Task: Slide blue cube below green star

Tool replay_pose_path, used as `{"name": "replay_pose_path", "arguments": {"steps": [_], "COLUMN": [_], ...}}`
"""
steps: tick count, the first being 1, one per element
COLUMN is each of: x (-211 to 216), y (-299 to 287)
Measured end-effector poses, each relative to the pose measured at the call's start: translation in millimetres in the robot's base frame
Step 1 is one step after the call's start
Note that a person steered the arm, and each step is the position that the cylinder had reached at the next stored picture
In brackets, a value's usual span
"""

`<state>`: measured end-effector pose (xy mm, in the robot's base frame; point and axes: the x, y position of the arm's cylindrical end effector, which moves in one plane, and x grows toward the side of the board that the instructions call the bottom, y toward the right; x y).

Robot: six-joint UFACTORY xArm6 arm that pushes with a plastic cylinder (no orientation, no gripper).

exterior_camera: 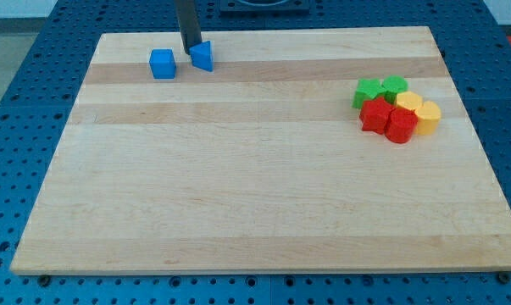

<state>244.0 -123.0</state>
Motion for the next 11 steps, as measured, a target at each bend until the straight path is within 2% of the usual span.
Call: {"name": "replay_pose_path", "arguments": {"steps": [1, 3, 4, 5, 6, 7, 11], "x": [12, -16, -10, 21, 58, 61, 21], "y": [0, -59, -102, -124, -114, -90, -53]}}
